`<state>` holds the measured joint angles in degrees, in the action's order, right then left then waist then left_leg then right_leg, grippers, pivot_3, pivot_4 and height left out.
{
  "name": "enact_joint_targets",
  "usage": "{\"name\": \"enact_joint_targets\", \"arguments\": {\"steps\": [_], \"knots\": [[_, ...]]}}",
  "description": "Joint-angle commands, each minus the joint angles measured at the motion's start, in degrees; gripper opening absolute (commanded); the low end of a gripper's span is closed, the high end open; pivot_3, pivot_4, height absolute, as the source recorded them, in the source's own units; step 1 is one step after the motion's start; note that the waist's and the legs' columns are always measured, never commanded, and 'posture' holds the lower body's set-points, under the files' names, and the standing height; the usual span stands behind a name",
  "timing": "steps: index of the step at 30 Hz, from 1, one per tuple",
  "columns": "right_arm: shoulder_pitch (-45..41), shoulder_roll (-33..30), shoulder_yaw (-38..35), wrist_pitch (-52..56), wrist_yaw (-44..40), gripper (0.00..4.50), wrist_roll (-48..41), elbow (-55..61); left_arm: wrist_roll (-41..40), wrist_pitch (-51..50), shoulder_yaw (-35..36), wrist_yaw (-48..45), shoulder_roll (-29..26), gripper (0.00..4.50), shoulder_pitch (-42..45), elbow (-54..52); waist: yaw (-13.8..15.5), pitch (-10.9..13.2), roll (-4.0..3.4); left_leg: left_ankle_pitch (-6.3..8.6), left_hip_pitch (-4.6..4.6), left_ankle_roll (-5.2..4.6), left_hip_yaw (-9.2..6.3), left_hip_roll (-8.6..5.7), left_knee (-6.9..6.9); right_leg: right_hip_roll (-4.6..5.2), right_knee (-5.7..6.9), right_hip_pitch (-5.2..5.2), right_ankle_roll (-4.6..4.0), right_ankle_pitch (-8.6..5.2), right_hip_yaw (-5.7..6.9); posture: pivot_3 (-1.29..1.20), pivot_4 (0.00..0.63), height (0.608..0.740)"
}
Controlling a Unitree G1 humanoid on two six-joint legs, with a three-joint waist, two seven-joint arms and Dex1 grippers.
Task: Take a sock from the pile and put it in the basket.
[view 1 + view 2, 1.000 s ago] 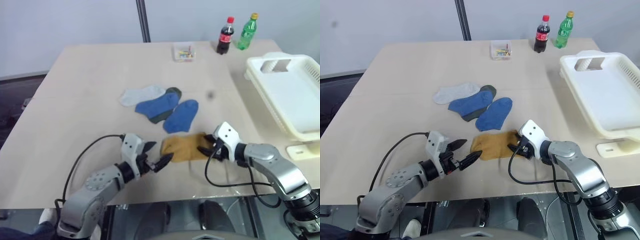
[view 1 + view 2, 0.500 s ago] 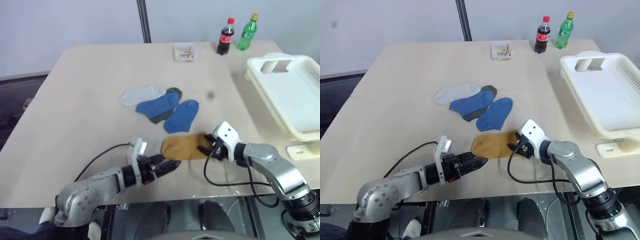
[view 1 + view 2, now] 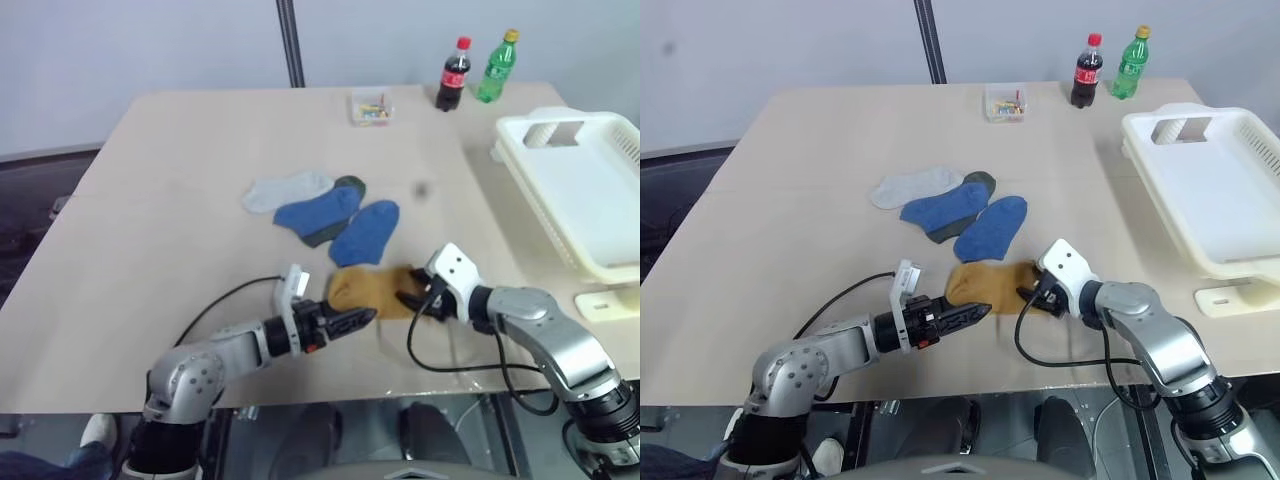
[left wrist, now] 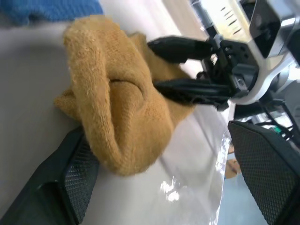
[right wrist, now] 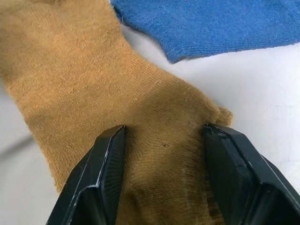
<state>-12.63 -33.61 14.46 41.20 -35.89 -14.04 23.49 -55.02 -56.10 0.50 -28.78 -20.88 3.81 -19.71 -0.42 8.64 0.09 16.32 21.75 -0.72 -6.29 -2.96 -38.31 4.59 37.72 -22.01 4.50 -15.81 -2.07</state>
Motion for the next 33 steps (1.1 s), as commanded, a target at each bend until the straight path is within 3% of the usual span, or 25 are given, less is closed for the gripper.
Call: {"name": "enact_joint_targets", "arguments": {"steps": [1,10,20,29,33], "knots": [[0.6,-0.6,-1.6,1.0,0.0,2.77,-0.3,2.0,0.1,2.6,-0.2,-3.0,0.3,4.48,0.1,-1.6,-0.1,0.0,0.01,0.00,0.03,0.00,0.00,0.00,0.00,0.00,0.00,-0.01,0.00,0.00,0.00,0.00,0.150,0.740],[0.1,0.2,-2.0,1.2,0.6,2.77,0.0,2.3,-8.2,-0.6,0.2,-5.3,0.8,4.48,1.7,-5.6,-0.2,0.1,0.03,-0.01,0.18,0.02,-0.01,0.01,0.03,0.01,-0.05,-0.13,0.00,0.00,-0.01,0.00,0.150,0.740],[-0.5,0.8,-3.6,0.5,-0.3,2.77,-1.2,4.0,-4.8,1.3,-3.0,-6.4,2.2,4.48,5.7,-1.9,-0.2,0.1,0.07,-0.02,0.19,0.03,0.00,0.02,0.04,-0.03,-0.04,-0.16,0.00,0.00,-0.01,0.00,0.150,0.740],[3.6,-8.8,-18.9,7.1,-5.4,2.77,-10.4,10.6,-1.0,2.2,-6.1,-9.1,2.4,4.48,8.9,0.5,0.0,0.3,0.16,-0.01,0.24,0.01,-0.01,-0.01,0.05,-0.01,-0.12,-0.15,0.00,0.00,0.02,0.00,0.150,0.740],[1.0,-5.4,-25.3,12.2,-3.2,2.77,-18.2,10.1,0.6,2.4,-7.3,-10.4,3.5,4.48,11.0,3.6,-0.3,0.3,0.18,0.02,0.21,-0.04,0.00,0.02,0.05,-0.04,-0.08,-0.14,0.00,0.00,0.00,0.00,0.150,0.740]]}}
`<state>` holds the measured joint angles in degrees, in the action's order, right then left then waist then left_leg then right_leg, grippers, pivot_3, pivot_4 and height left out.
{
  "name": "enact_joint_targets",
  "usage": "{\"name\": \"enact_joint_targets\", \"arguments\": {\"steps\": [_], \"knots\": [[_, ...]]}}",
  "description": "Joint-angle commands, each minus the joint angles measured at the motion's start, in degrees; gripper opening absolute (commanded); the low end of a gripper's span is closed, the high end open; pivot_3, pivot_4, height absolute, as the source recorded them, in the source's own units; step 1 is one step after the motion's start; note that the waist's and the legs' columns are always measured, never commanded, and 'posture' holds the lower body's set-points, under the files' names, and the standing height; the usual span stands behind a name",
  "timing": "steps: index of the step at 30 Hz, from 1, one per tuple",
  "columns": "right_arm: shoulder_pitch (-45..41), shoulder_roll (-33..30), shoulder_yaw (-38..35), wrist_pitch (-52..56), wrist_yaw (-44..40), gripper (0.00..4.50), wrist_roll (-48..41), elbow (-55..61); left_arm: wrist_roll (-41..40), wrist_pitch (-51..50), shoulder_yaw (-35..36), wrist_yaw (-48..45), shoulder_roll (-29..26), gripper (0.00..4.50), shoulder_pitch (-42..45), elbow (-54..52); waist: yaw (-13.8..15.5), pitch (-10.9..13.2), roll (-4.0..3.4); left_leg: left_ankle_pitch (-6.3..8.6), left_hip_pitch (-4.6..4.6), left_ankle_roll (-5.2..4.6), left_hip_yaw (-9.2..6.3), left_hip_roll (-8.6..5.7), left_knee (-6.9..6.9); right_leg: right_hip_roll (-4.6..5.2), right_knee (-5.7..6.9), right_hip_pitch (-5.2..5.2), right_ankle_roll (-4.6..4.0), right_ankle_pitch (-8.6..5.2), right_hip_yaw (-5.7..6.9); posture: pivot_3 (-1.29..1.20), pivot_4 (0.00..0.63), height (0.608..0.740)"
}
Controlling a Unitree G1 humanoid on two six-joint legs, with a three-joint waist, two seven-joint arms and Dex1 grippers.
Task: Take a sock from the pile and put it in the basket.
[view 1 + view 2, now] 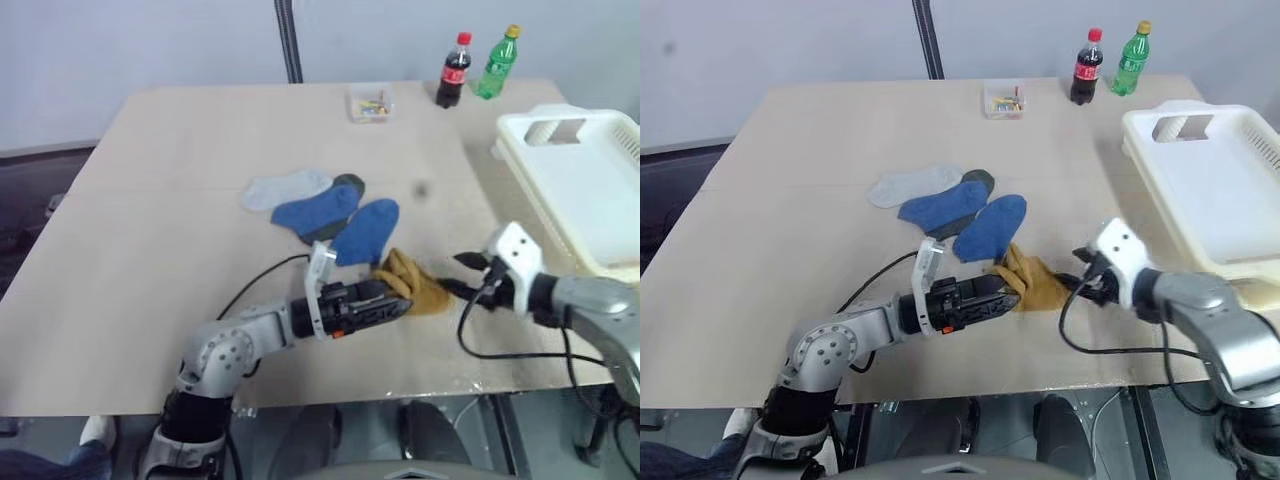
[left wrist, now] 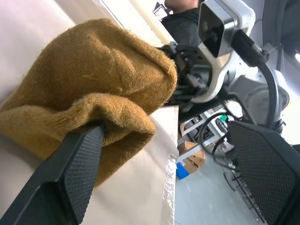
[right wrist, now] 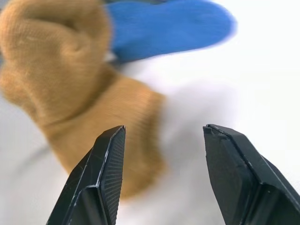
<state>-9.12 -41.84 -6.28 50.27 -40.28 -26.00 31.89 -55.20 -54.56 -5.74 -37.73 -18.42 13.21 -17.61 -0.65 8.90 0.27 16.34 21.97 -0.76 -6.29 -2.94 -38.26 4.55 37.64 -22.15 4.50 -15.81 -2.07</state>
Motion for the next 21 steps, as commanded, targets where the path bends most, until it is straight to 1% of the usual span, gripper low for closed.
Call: {"name": "enact_joint_targets", "arguments": {"steps": [1,3,4,5,7,8,10,12,14,18,21], "knots": [[-3.4,4.0,-5.5,4.5,1.9,2.77,-8.2,2.0,1.2,1.0,-1.3,-1.6,1.4,4.48,2.1,2.4,-0.2,0.0,0.00,0.01,-0.01,-0.01,0.00,0.03,0.00,-0.05,0.02,0.01,0.00,0.00,-0.01,0.00,0.150,0.740],[-5.1,5.6,-6.0,6.6,3.2,2.77,-11.0,2.6,2.3,1.3,-1.8,-2.1,2.2,4.48,3.4,4.3,-0.1,0.0,0.00,0.00,-0.03,-0.01,0.01,0.03,0.00,-0.06,0.05,0.00,0.00,0.00,-0.03,0.00,0.150,0.740],[-5.8,6.3,-5.8,7.7,3.6,3.15,-12.5,3.0,2.8,1.4,-2.0,-2.4,2.5,4.50,4.0,4.9,-0.1,0.0,0.00,0.00,-0.02,-0.01,0.01,0.03,0.00,-0.06,0.05,0.00,0.00,0.00,-0.02,0.00,0.150,0.740],[-6.3,6.8,-5.5,8.3,4.1,3.39,-13.4,3.4,3.1,1.5,-2.2,-2.6,2.8,4.50,4.4,5.4,0.0,0.0,0.00,0.00,-0.02,0.00,0.01,0.03,0.00,-0.06,0.04,-0.01,0.00,0.00,-0.02,0.00,0.150,0.740],[-6.3,6.9,-3.5,8.7,4.4,4.27,-14.0,4.0,4.0,1.6,-2.8,-3.4,2.9,4.50,4.8,6.0,0.1,0.0,0.00,-0.02,0.02,0.02,0.01,0.02,-0.01,-0.04,0.01,-0.02,0.00,0.00,-0.02,0.00,0.150,0.740],[-6.3,7.1,-2.7,8.6,4.9,4.45,-14.0,4.0,4.5,1.6,-3.0,-3.8,2.9,4.50,5.0,6.1,0.1,0.0,0.00,-0.03,0.03,0.05,0.01,0.00,-0.01,-0.03,-0.01,-0.02,0.00,0.00,-0.02,0.00,0.150,0.740],[-6.1,7.4,-1.1,8.0,5.9,4.45,-13.3,3.2,4.9,1.8,-3.0,-4.0,3.1,4.50,5.0,6.3,0.1,0.0,0.00,-0.03,0.06,0.04,0.01,-0.02,-0.01,0.00,-0.06,-0.03,0.00,0.00,-0.02,0.00,0.150,0.740],[-4.9,6.2,2.8,5.8,6.6,4.45,-9.2,1.4,5.0,1.7,-2.8,-4.1,3.1,4.50,4.8,6.1,0.0,0.0,0.00,-0.03,0.06,0.05,0.01,-0.02,-0.01,0.00,-0.05,-0.05,0.00,0.00,-0.02,0.00,0.150,0.740],[-4.3,6.7,5.0,4.6,8.6,4.45,-6.2,-0.9,5.0,1.4,-2.7,-4.2,2.9,4.50,4.4,5.6,0.0,0.0,0.01,-0.03,0.04,0.05,0.01,-0.01,-0.01,-0.01,-0.02,-0.04,0.00,0.00,-0.02,0.00,0.150,0.740],[-3.7,5.8,7.0,3.7,9.4,4.45,-3.2,-3.1,4.8,0.9,-2.4,-4.1,1.9,4.50,3.1,3.6,0.0,0.0,0.00,-0.04,0.04,0.06,0.04,-0.01,-0.02,-0.01,0.01,-0.06,0.00,0.00,-0.05,0.00,0.150,0.740],[-3.6,6.2,7.0,3.9,10.5,4.45,-2.0,-4.2,4.7,0.7,-2.1,-4.0,0.8,4.50,2.1,1.9,-0.1,0.0,0.00,-0.04,0.10,0.06,0.06,0.01,-0.01,-0.03,0.03,-0.18,0.00,0.00,-0.09,0.00,0.150,0.740]]}}
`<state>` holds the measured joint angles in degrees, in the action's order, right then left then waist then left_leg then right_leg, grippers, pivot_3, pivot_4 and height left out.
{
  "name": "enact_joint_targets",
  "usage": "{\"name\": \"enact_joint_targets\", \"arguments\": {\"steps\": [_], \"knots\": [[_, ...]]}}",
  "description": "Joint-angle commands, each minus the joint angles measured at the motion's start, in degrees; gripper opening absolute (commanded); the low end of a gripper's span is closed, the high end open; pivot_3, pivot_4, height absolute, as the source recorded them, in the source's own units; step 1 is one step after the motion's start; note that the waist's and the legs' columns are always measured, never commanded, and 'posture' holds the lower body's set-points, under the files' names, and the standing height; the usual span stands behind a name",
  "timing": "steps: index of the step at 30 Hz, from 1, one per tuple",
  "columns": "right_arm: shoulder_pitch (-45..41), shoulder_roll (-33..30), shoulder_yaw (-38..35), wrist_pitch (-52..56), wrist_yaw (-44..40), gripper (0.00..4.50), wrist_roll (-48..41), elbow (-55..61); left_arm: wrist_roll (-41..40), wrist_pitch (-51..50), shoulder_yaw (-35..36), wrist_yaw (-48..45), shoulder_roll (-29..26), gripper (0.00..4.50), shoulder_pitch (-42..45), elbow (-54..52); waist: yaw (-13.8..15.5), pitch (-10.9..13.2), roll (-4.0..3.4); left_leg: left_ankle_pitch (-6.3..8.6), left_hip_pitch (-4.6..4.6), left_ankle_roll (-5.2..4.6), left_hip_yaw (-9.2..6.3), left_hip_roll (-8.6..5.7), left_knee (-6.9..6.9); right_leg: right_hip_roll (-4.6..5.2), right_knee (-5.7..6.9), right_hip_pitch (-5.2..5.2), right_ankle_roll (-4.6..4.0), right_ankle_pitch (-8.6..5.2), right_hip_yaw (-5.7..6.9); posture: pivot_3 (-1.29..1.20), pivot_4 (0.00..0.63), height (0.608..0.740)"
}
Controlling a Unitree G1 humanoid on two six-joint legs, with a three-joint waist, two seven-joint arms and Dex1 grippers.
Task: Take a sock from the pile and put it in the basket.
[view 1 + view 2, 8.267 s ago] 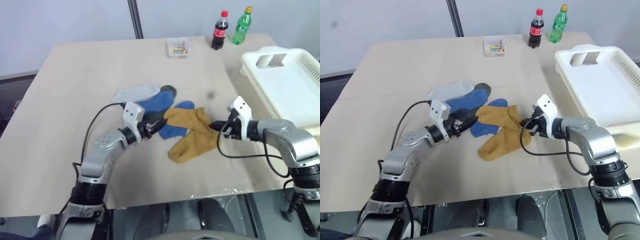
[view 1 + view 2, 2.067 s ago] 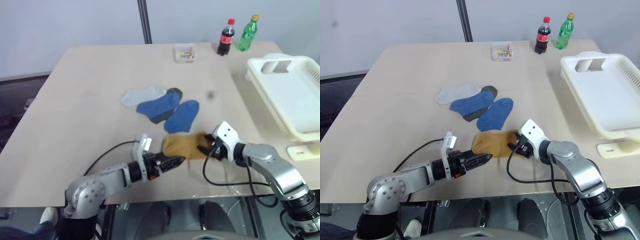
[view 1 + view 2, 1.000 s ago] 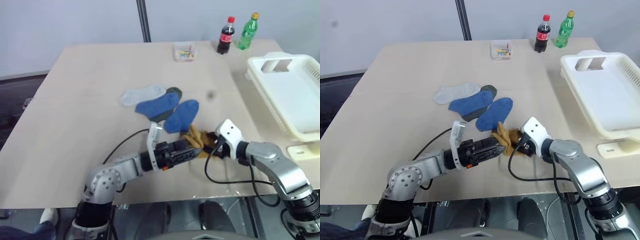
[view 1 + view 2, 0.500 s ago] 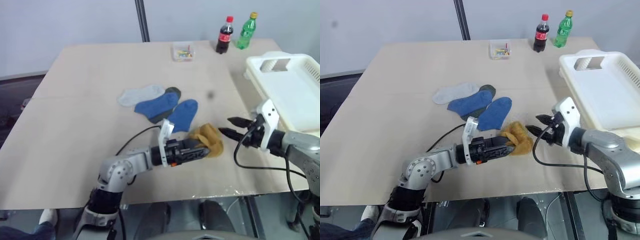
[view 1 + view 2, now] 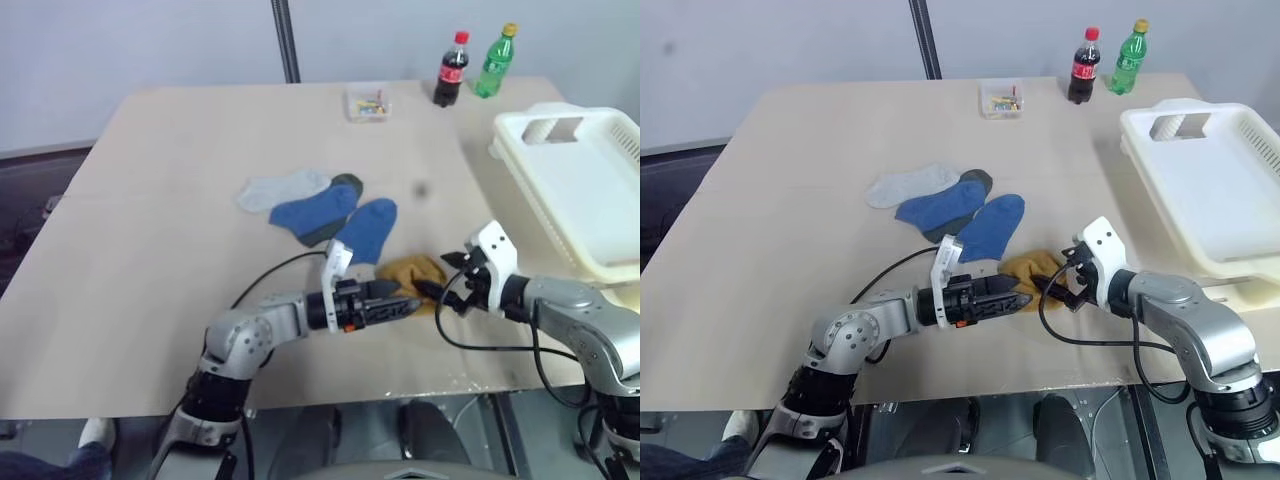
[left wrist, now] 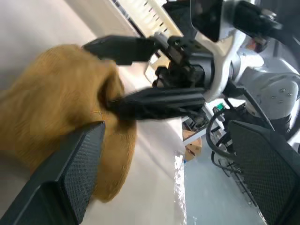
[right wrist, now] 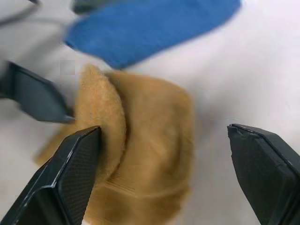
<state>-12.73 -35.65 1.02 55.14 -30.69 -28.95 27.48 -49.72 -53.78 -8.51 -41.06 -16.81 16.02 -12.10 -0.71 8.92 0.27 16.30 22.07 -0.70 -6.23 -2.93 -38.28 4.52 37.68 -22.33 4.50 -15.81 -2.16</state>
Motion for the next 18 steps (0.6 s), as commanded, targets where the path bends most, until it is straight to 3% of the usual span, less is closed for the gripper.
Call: {"name": "enact_joint_targets", "arguments": {"steps": [1,7,11,18], "knots": [[0.1,0.5,-0.5,-0.6,1.1,4.45,0.7,0.0,-1.1,-0.4,1.1,-0.7,-1.4,4.50,-1.3,-4.7,0.0,0.0,0.00,0.00,0.00,0.00,0.01,0.00,0.00,0.00,0.01,-0.01,0.00,0.00,-0.01,0.00,0.150,0.740],[0.1,2.5,-0.1,2.8,-0.5,4.45,-3.2,0.6,-0.6,0.6,3.8,-0.5,-6.5,4.50,-4.1,-10.8,0.0,0.0,0.00,0.00,0.08,0.00,0.07,0.03,0.01,-0.02,0.08,-0.14,0.00,0.00,-0.12,0.00,0.150,0.740],[-0.1,2.7,0.8,3.1,-1.0,4.45,-3.2,-0.6,5.4,7.0,3.0,-3.1,-11.7,4.50,-6.0,-14.2,0.0,0.0,-0.01,0.00,0.10,0.00,0.10,0.03,0.01,-0.02,0.07,-0.17,0.00,0.00,-0.14,0.00,0.150,0.740],[1.0,-0.5,6.8,0.5,-4.1,4.45,0.3,-2.9,11.4,16.2,4.3,-4.0,-14.1,4.50,-6.5,-15.7,0.1,0.0,-0.01,0.01,0.10,-0.01,0.15,0.03,0.03,-0.01,0.05,-0.18,0.00,0.00,-0.16,0.00,0.150,0.740]]}}
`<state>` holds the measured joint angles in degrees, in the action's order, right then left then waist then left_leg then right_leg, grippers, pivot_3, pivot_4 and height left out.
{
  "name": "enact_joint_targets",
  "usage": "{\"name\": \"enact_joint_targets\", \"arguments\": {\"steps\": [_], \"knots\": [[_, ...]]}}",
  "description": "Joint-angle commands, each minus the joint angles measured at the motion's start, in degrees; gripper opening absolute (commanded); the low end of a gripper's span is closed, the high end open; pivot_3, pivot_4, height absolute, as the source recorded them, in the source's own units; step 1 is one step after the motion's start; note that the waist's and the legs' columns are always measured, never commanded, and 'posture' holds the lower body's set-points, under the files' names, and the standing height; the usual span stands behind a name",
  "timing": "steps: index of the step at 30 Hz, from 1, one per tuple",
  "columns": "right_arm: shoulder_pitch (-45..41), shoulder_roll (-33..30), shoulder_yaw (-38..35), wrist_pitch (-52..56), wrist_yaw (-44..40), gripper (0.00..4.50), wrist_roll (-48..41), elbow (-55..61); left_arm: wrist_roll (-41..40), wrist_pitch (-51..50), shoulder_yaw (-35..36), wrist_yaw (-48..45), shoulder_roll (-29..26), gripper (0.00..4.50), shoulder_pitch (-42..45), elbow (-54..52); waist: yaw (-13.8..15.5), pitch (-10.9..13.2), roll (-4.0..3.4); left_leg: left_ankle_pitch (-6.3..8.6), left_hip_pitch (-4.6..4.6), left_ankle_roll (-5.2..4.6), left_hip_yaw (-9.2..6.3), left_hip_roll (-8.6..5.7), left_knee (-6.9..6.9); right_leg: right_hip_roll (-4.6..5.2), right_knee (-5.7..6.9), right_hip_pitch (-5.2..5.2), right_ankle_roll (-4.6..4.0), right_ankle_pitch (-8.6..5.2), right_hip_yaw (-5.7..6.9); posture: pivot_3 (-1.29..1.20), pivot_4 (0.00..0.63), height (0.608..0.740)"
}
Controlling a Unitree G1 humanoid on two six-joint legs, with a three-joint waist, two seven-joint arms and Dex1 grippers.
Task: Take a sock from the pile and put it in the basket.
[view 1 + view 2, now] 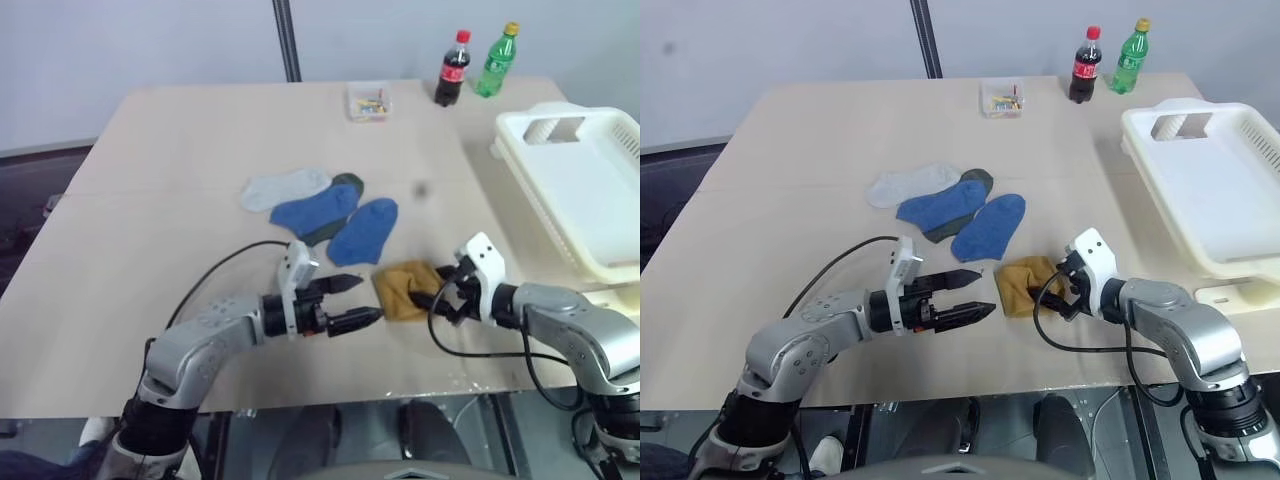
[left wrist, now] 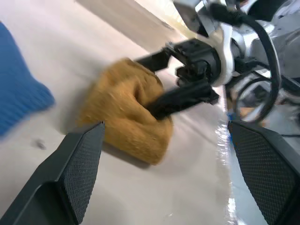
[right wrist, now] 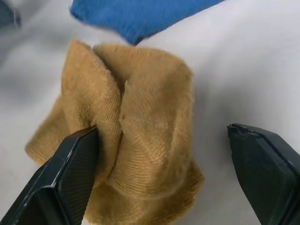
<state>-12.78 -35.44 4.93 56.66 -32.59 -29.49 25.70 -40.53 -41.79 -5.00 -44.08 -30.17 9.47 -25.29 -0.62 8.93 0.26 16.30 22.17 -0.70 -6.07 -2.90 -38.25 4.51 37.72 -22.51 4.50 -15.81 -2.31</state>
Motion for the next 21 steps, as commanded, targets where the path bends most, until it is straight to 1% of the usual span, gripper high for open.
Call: {"name": "enact_joint_targets", "arguments": {"steps": [1,2,3,4,5,6,7,8,10,11,12,14,16,19,21], "knots": [[1.3,-1.6,4.2,-2.4,-3.1,4.45,1.9,-1.4,3.4,5.6,0.6,-1.4,-1.2,4.50,0.1,-2.6,0.0,0.0,0.00,0.00,-0.01,0.00,0.00,0.00,0.01,0.00,0.00,0.00,0.00,0.00,0.00,0.00,0.150,0.740],[1.5,-2.3,5.2,-3.5,-3.9,3.93,2.7,-1.6,4.7,7.1,0.3,-1.6,-1.5,4.50,0.1,-2.6,-0.1,0.0,0.00,0.00,-0.01,0.00,0.00,0.01,0.01,0.00,-0.01,0.00,0.00,0.00,0.00,0.00,0.150,0.740],[1.5,-2.5,5.7,-4.2,-4.6,3.74,3.0,-1.9,5.7,8.0,0.0,-1.8,-1.8,4.50,0.0,-2.5,-0.1,0.0,0.00,0.00,-0.01,0.00,0.02,0.01,0.01,-0.01,-0.01,0.00,0.00,0.00,-0.01,0.00,0.150,0.740],[1.5,-2.7,6.0,-4.7,-5.1,3.31,3.0,-2.1,6.4,8.6,-0.2,-1.9,-2.0,4.50,0.0,-2.3,-0.1,0.0,0.01,0.00,-0.02,-0.01,0.03,0.01,0.02,-0.01,-0.01,0.00,0.00,0.00,-0.01,0.00,0.150,0.740],[1.5,-2.9,6.2,-5.2,-5.6,2.78,3.3,-2.2,6.9,9.1,-0.4,-2.2,-2.3,4.50,-0.1,-2.1,-0.1,0.0,0.01,0.01,-0.02,-0.01,0.03,0.02,0.02,-0.02,-0.01,0.00,0.00,0.00,-0.01,0.00,0.150,0.740],[1.5,-3.2,6.4,-6.0,-5.9,2.57,3.8,-2.4,7.7,9.8,-0.8,-2.6,-2.7,4.50,-0.3,-1.8,-0.1,0.0,0.01,0.01,-0.02,-0.01,0.03,0.02,0.02,-0.02,0.00,0.00,0.00,0.00,-0.01,0.00,0.150,0.740],[1.5,-3.5,6.7,-6.7,-6.3,1.84,4.3,-2.6,8.5,10.4,-1.1,-3.1,-3.0,4.50,-0.5,-1.6,-0.1,0.0,0.01,0.01,-0.02,-0.02,0.03,0.02,0.02,-0.02,0.00,0.01,0.00,0.00,-0.01,0.00,0.150,0.740],[1.4,-3.7,7.0,-7.4,-6.6,1.58,4.8,-2.8,9.2,11.0,-1.5,-3.7,-3.3,4.50,-0.7,-1.4,-0.1,0.0,0.01,0.01,-0.02,-0.02,0.03,0.02,0.02,-0.02,-0.01,0.01,0.00,0.00,-0.01,0.00,0.150,0.740],[1.3,-3.5,7.1,-8.3,-6.7,0.55,5.4,-3.2,9.4,11.8,-1.8,-4.3,-3.2,4.50,-1.4,-1.2,-0.1,0.0,0.01,0.02,-0.04,-0.03,0.03,0.02,0.02,-0.01,-0.01,0.03,0.00,0.00,-0.01,0.00,0.150,0.740],[1.2,-3.4,7.0,-8.6,-6.7,0.14,5.5,-3.3,8.2,11.2,-1.3,-4.2,-2.7,4.50,-1.6,-1.6,-0.1,0.0,0.02,0.02,-0.05,-0.04,0.03,0.02,0.02,-0.02,0.00,0.04,0.00,0.00,-0.01,0.00,0.150,0.740],[1.1,-3.1,6.7,-8.8,-6.5,0.05,5.6,-3.4,7.1,10.5,-0.8,-4.2,-2.4,4.50,-1.5,-1.9,-0.1,0.0,0.03,0.03,-0.06,-0.05,0.03,0.02,0.02,-0.02,0.00,0.04,0.00,0.00,-0.01,0.00,0.150,0.740],[1.2,-2.7,6.1,-8.9,-6.5,0.05,5.4,-3.4,5.8,8.7,-0.3,-4.1,-2.5,4.50,-1.1,-2.2,-0.1,0.0,0.03,0.04,-0.07,-0.06,0.02,0.04,0.00,-0.02,0.03,0.05,0.01,0.00,0.00,0.00,0.150,0.740],[1.4,-2.8,5.2,-8.8,-6.3,0.05,5.2,-2.7,7.9,8.5,-0.3,-3.2,-3.7,4.50,0.3,-1.9,-0.1,0.0,0.04,0.04,-0.09,-0.07,0.02,0.04,-0.01,-0.02,0.06,0.06,0.01,0.00,-0.01,0.00,0.150,0.740],[0.7,-2.1,1.8,-7.4,-5.8,0.05,3.0,-1.9,5.5,7.9,2.3,-1.3,-2.1,4.50,3.8,-1.7,0.1,0.0,0.06,0.05,-0.10,-0.09,0.01,0.05,-0.01,-0.04,0.10,0.06,0.01,0.00,0.01,0.00,0.150,0.740],[-0.1,-2.7,-1.3,-6.0,-6.3,0.05,1.0,-1.6,5.8,8.1,2.2,-1.8,-2.4,4.50,5.8,-2.3,0.1,0.0,0.07,0.04,-0.07,-0.07,-0.01,0.03,-0.04,-0.03,0.10,0.06,0.01,0.00,0.03,0.00,0.150,0.740]]}}
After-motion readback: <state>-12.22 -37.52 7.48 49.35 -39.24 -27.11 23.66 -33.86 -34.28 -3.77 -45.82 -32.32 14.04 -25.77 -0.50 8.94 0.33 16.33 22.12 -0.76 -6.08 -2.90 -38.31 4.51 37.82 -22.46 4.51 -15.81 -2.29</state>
